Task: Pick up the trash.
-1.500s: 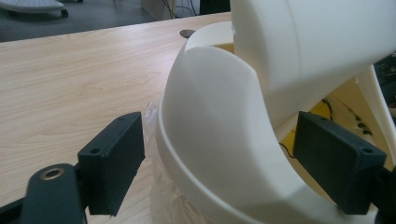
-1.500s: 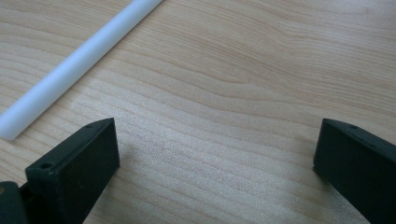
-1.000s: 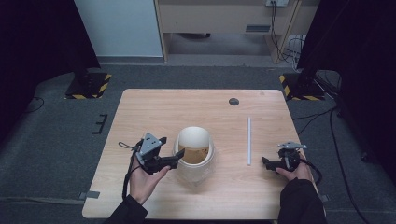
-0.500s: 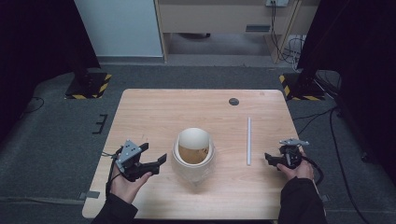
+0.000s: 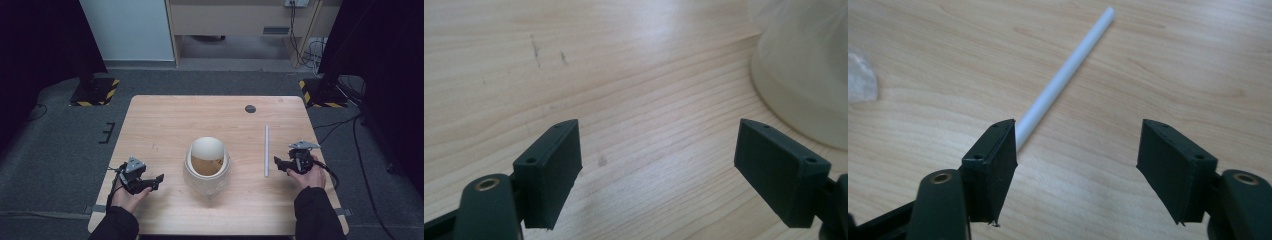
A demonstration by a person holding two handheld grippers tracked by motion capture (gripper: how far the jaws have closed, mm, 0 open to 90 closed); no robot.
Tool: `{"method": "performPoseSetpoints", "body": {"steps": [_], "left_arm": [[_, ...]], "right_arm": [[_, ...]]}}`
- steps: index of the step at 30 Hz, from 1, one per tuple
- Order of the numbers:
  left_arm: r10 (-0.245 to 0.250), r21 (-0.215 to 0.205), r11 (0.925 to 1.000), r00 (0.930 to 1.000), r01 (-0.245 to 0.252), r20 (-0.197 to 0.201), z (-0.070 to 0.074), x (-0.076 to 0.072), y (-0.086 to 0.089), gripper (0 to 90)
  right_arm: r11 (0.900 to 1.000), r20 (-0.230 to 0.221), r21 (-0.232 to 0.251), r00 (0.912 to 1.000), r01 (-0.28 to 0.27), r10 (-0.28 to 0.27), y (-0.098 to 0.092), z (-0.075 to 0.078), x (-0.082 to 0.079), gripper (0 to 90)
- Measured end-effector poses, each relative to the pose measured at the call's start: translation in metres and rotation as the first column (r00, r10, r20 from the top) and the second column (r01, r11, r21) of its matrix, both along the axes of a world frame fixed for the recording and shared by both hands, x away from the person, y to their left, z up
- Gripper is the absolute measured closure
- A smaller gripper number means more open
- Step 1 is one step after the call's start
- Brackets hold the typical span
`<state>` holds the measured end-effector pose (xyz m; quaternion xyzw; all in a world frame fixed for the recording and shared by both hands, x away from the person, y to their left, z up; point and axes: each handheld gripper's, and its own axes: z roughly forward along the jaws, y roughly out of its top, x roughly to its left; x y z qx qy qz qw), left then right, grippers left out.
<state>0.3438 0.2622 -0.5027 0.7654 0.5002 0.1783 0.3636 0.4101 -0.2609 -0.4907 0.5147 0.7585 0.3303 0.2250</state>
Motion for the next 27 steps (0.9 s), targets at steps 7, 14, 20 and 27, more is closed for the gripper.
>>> {"method": "performPoseSetpoints", "body": {"steps": [7, 14, 20, 27], "left_arm": [[-0.015, 0.022, 0.9996, 0.9980, 0.016, -0.061, -0.009, 0.005, -0.005, 18.0], [-0.016, 0.014, 0.9998, 0.9967, 0.017, -0.080, -0.011, 0.006, -0.007, 17.8], [-0.018, 0.009, 0.9998, 0.9967, 0.019, -0.079, -0.010, 0.006, -0.007, 17.8], [-0.026, 0.000, 0.9996, 0.9961, 0.026, -0.084, -0.010, 0.006, -0.009, 18.0]], "right_arm": [[1.000, -0.010, -0.010, 0.9997, -0.020, 0.020, 0.022, -0.008, 0.006, 38.2], [1.000, -0.039, 0.013, 0.9992, 0.000, 0.001, 0.030, -0.019, 0.015, 48.7], [0.999, -0.087, -0.032, 0.9959, -0.027, 0.024, 0.035, -0.026, 0.018, 58.9], [0.998, -0.128, -0.045, 0.9912, -0.039, 0.033, 0.033, -0.027, 0.017, 71.0]]}}
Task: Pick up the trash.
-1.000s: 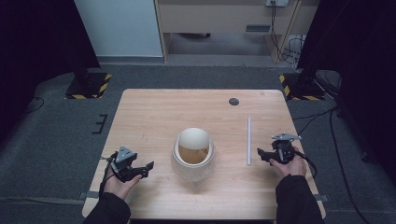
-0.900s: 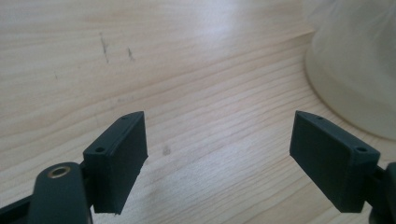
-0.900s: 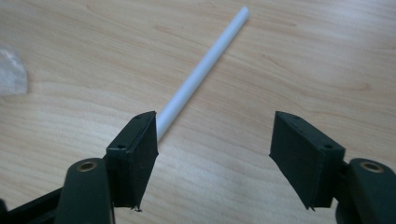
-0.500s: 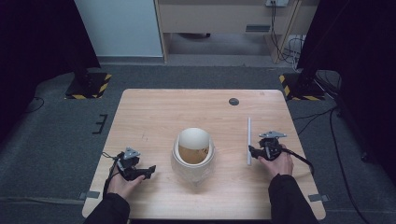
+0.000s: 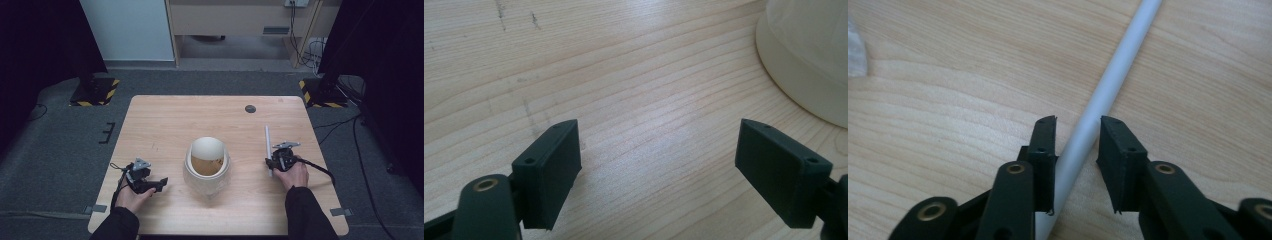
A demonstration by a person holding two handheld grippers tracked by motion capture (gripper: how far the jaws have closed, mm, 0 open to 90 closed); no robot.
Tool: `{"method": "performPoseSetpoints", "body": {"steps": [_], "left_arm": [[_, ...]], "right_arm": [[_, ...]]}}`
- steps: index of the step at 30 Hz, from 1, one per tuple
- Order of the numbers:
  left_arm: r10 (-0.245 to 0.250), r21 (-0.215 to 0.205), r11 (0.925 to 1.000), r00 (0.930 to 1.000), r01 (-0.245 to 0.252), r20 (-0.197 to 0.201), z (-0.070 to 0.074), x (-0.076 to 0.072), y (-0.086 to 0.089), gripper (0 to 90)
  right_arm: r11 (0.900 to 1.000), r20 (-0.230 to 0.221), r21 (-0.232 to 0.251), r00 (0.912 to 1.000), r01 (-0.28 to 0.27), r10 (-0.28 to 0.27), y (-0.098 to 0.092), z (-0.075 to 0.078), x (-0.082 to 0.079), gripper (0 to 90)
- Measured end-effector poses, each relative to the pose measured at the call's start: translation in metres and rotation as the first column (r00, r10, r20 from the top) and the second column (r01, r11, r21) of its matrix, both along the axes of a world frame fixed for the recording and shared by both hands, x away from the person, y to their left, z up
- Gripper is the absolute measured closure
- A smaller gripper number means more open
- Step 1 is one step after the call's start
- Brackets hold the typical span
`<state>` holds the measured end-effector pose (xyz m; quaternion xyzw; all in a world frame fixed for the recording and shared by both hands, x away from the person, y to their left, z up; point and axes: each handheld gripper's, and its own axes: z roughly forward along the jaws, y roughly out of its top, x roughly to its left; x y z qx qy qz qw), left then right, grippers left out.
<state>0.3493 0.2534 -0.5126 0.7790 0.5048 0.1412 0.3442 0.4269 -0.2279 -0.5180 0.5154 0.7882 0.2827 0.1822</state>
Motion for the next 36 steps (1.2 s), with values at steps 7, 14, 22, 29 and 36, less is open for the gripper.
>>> {"method": "performPoseSetpoints", "body": {"steps": [7, 14, 22, 29, 36], "left_arm": [[0.002, -0.004, 1.0000, 1.0000, -0.002, 0.003, 0.001, 0.000, 0.000, 18.0], [0.000, -0.012, 0.9999, 1.0000, 0.000, 0.007, 0.001, 0.000, 0.001, 18.1], [0.001, -0.030, 0.9996, 0.9996, 0.000, 0.027, 0.005, -0.002, 0.001, 18.3], [0.005, -0.040, 0.9992, 0.9992, -0.003, 0.039, 0.006, -0.002, 0.001, 18.5], [0.012, -0.050, 0.9987, 0.9984, -0.009, 0.055, 0.009, -0.003, 0.002, 18.6]], "right_arm": [[1.000, -0.016, 0.003, 0.9999, 0.005, -0.005, -0.003, 0.000, -0.001, 78.7], [0.999, -0.035, 0.029, 0.9993, 0.015, -0.014, -0.008, 0.001, -0.002, 79.1], [0.993, 0.008, 0.114, 0.9993, 0.034, -0.035, -0.017, 0.013, -0.004, 79.3], [0.977, 0.067, 0.208, 0.9961, 0.042, -0.057, -0.027, 0.030, -0.007, 79.4], [0.961, 0.135, 0.275, 0.9878, 0.038, -0.078, -0.034, 0.047, -0.012, 79.4]]}}
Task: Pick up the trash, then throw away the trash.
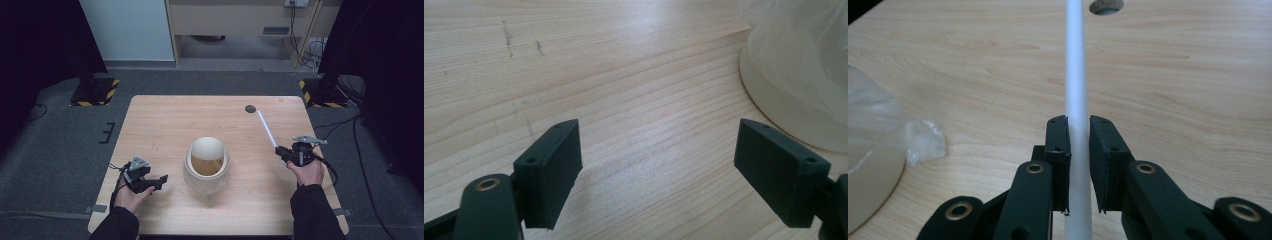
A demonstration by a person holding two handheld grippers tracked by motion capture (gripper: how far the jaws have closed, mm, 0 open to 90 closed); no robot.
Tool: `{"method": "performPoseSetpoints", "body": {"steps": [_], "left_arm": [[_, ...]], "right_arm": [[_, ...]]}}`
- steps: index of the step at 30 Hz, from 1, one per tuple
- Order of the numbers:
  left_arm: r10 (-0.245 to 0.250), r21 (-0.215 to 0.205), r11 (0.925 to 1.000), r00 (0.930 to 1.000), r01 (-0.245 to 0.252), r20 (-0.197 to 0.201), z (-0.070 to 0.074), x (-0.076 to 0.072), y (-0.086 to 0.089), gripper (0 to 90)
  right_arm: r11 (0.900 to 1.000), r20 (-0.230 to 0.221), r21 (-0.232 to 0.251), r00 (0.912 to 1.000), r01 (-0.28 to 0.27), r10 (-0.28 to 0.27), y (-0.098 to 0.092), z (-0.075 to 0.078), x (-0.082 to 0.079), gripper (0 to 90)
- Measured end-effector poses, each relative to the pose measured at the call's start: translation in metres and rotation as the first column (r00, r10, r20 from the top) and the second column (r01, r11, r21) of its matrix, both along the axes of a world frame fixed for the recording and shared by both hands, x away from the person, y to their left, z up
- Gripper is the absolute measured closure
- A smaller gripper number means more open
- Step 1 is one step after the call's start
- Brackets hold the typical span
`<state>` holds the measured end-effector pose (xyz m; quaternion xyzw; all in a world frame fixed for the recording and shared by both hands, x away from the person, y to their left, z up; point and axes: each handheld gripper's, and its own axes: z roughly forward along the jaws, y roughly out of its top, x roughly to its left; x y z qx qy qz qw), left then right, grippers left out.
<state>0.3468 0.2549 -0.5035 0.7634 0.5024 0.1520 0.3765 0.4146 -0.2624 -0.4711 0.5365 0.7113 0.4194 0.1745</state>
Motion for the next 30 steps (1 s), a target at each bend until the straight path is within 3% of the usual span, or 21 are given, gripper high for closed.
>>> {"method": "performPoseSetpoints", "body": {"steps": [11, 16, 17, 18, 20, 26, 28, 30], "left_arm": [[0.005, -0.003, 1.0000, 0.9997, -0.005, 0.025, 0.004, 0.000, 0.000, 18.6], [0.008, -0.031, 0.9995, 0.9969, -0.006, 0.078, 0.012, -0.001, 0.003, 20.1], [0.015, -0.039, 0.9992, 0.9938, -0.011, 0.110, 0.016, -0.003, 0.004, 20.1], [0.015, -0.039, 0.9992, 0.9938, -0.011, 0.110, 0.016, -0.003, 0.004, 20.1], [0.024, -0.062, 0.9980, 0.9888, -0.015, 0.147, 0.022, -0.004, 0.005, 20.1], [0.031, -0.068, 0.9975, 0.9827, -0.018, 0.183, 0.030, -0.006, 0.005, 19.0], [0.036, -0.090, 0.9958, 0.9813, -0.019, 0.189, 0.034, -0.007, 0.006, 19.5], [0.051, -0.120, 0.9924, 0.9756, -0.026, 0.214, 0.041, -0.009, 0.008, 19.5]], "right_arm": [[0.998, 0.100, 0.067, 0.9950, -0.017, 0.010, -0.003, 0.020, -0.007, 79.4], [0.995, 0.152, 0.099, 0.9883, -0.026, 0.011, -0.004, 0.031, -0.010, 79.4], [0.993, 0.169, 0.110, 0.9856, -0.030, 0.011, -0.004, 0.034, -0.012, 79.4], [0.993, 0.169, 0.110, 0.9856, -0.030, 0.011, -0.004, 0.034, -0.012, 79.4], [0.991, 0.191, 0.124, 0.9815, -0.041, 0.017, -0.004, 0.040, -0.014, 79.4], [0.989, 0.231, 0.135, 0.9724, -0.064, 0.031, -0.003, 0.050, -0.018, 79.4], [0.986, 0.254, 0.146, 0.9666, -0.075, 0.036, -0.003, 0.056, -0.021, 79.4], [0.987, 0.261, 0.140, 0.9641, -0.084, 0.045, -0.002, 0.059, -0.022, 79.4]]}}
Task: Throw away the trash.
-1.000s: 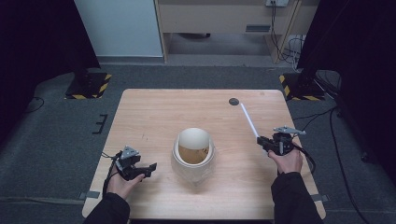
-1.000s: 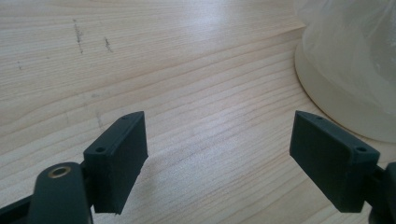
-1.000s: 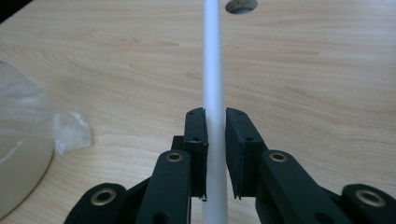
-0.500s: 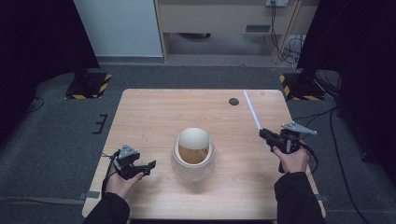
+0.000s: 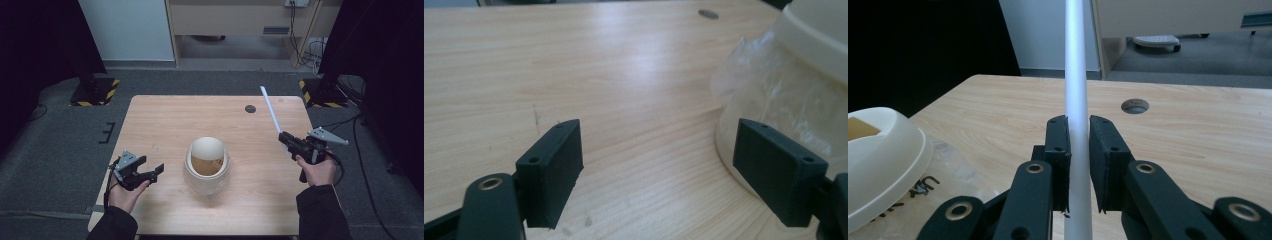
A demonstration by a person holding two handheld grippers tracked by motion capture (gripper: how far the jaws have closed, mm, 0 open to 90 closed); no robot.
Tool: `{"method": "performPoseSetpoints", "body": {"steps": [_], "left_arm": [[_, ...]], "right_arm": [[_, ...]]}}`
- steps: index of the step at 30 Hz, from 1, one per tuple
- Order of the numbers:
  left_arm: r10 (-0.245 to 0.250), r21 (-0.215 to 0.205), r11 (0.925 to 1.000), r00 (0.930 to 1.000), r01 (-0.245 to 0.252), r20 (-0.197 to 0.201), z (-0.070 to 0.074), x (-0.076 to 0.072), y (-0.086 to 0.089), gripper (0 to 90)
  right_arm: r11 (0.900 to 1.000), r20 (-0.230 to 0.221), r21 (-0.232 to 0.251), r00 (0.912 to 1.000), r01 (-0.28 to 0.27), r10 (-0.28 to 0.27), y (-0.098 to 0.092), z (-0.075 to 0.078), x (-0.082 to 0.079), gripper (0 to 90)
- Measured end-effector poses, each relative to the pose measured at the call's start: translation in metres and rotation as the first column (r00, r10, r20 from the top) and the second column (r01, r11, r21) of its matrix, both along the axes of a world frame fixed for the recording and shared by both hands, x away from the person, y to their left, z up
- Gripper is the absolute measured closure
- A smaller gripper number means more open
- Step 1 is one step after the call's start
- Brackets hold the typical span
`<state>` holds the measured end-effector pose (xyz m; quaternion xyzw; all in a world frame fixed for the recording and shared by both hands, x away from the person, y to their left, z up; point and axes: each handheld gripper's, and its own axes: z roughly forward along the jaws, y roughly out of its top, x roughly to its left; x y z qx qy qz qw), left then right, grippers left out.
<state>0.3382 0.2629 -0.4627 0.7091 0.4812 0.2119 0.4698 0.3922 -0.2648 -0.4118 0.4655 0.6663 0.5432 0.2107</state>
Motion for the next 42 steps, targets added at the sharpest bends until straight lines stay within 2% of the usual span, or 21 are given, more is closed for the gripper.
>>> {"method": "performPoseSetpoints", "body": {"steps": [2, 4, 5, 8, 11, 12, 18, 19, 25, 31, 36, 38, 42], "left_arm": [[-0.001, -0.003, 1.0000, 1.0000, 0.001, 0.002, 0.002, -0.001, 0.000, 19.4], [0.002, -0.006, 1.0000, 0.9995, -0.001, 0.032, 0.010, -0.003, 0.001, 19.4], [0.002, -0.006, 1.0000, 0.9995, -0.001, 0.032, 0.010, -0.003, 0.001, 19.4], [0.003, -0.040, 0.9992, 0.9968, 0.000, 0.080, 0.024, -0.007, 0.002, 19.5], [-0.003, -0.061, 0.9981, 0.9956, 0.009, 0.094, 0.032, -0.008, 0.003, 20.0], [0.001, -0.077, 0.9970, 0.9934, 0.008, 0.115, 0.039, -0.009, 0.005, 20.0], [0.009, -0.118, 0.9930, 0.9877, 0.009, 0.156, 0.052, -0.011, 0.009, 20.4], [0.009, -0.133, 0.9910, 0.9851, 0.014, 0.172, 0.056, -0.011, 0.008, 20.7], [-0.020, -0.148, 0.9877, 0.9816, 0.049, 0.190, 0.066, -0.009, 0.000, 20.8], [-0.040, -0.175, 0.9811, 0.9727, 0.082, 0.229, 0.081, -0.008, -0.010, 21.2], [-0.048, -0.194, 0.9760, 0.9663, 0.099, 0.253, 0.089, -0.007, -0.017, 22.1], [-0.050, -0.204, 0.9732, 0.9643, 0.106, 0.260, 0.093, -0.006, -0.020, 22.4], [-0.058, -0.214, 0.9695, 0.9608, 0.119, 0.271, 0.099, -0.003, -0.026, 22.6]], "right_arm": [[1.000, 0.004, -0.001, 1.0000, -0.003, 0.003, 0.000, 0.001, -0.001, 79.4], [1.000, 0.018, 0.004, 0.9998, -0.010, 0.010, 0.001, 0.005, -0.003, 79.4], [1.000, 0.018, 0.004, 0.9998, -0.010, 0.010, 0.001, 0.005, -0.003, 79.4], [1.000, 0.039, 0.010, 0.9990, -0.024, 0.024, 0.003, 0.010, -0.005, 79.4], [0.999, 0.050, 0.015, 0.9983, -0.032, 0.031, 0.004, 0.013, -0.006, 79.4], [0.999, 0.067, 0.017, 0.9969, -0.044, 0.042, 0.005, 0.017, -0.008, 79.3], [0.998, 0.091, 0.026, 0.9943, -0.059, 0.056, 0.007, 0.023, -0.011, 79.3], [0.998, 0.100, 0.027, 0.9932, -0.062, 0.059, 0.008, 0.025, -0.012, 79.4], [0.997, 0.112, 0.017, 0.9907, -0.079, 0.077, 0.012, 0.030, -0.013, 79.4], [0.991, 0.149, 0.058, 0.9828, -0.119, 0.110, 0.014, 0.042, -0.019, 79.3], [0.987, 0.180, 0.068, 0.9751, -0.144, 0.130, 0.017, 0.049, -0.023, 79.3], [0.985, 0.183, 0.078, 0.9733, -0.154, 0.138, 0.019, 0.050, -0.024, 79.3], [0.984, 0.186, 0.067, 0.9712, -0.164, 0.149, 0.023, 0.051, -0.026, 79.3]]}}
